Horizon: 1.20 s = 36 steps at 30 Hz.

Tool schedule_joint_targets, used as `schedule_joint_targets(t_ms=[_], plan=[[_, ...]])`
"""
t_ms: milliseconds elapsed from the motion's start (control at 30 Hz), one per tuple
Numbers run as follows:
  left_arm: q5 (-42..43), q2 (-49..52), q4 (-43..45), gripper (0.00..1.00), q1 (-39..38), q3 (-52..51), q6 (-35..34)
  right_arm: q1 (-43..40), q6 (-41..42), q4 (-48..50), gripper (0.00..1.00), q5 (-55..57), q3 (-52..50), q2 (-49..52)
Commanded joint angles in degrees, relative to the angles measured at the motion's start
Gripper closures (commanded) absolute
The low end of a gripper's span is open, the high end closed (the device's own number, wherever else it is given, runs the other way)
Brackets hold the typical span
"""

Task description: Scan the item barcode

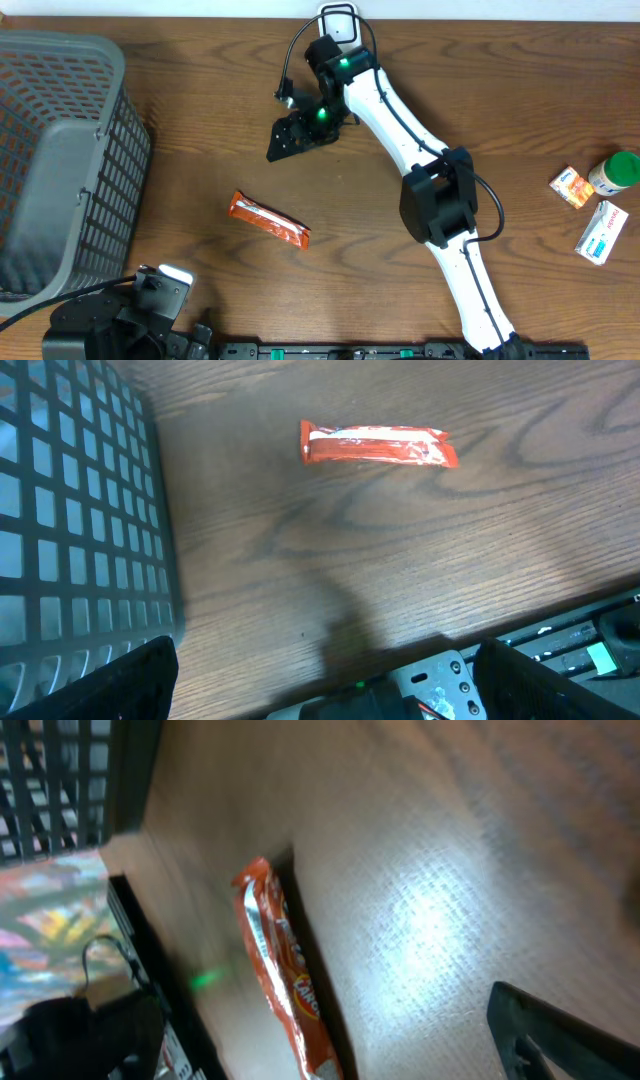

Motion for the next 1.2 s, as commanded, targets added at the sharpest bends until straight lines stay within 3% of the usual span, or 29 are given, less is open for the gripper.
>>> schedule_joint_targets(t_ms=[0,33,67,167,267,500,833,967,1167], plan=[[-0.17,-0.20,-0.13,0.05,-0.17,0.37,0.33,2.23,-0.55,-1.70,0.66,-0.79,-0.24,0.15],[-0.17,-0.20,-0.13,0.05,-0.17,0.37,0.33,2.82,-0.48,-2.34,0.93,-0.81,-0.24,0.11],[-0.17,-0.20,-0.13,0.05,-0.17,0.37,0.33,3.45,-0.48,-3.17,0.99,-0.92,-0.24,0.07],[-0.17,-0.20,-0.13,0.05,-0.17,0.37,0.33,5.20,-1.01,-6.84,0.99,-6.03,-0.24,0.07],[-0.17,-0.20,-0.13,0.05,-0.17,0.37,0.33,6.91,-7.63,-9.62,0.99,-14.82,-0.26,0.07],[-0.17,-0.20,-0.13,0.05,-0.17,0.37,0.33,10.80,-8.41,-6.88,0.99,-16.04,-1.25,1.66],[-0.17,-0.20,-0.15,0.05,-0.17,0.37,0.33,12.61,-3.15,-0.52,0.99,-9.44,-1.84,10.36],[-0.17,-0.20,-0.13,0.05,-0.17,0.37,0.33,11.91,1.70,2.78,0.99,-1.70,-1.84,13.33],[-0.17,-0.20,-0.15,0.05,-0.17,0.37,0.33,12.13,-1.22,2.19,0.99,0.94,-1.25,13.16]])
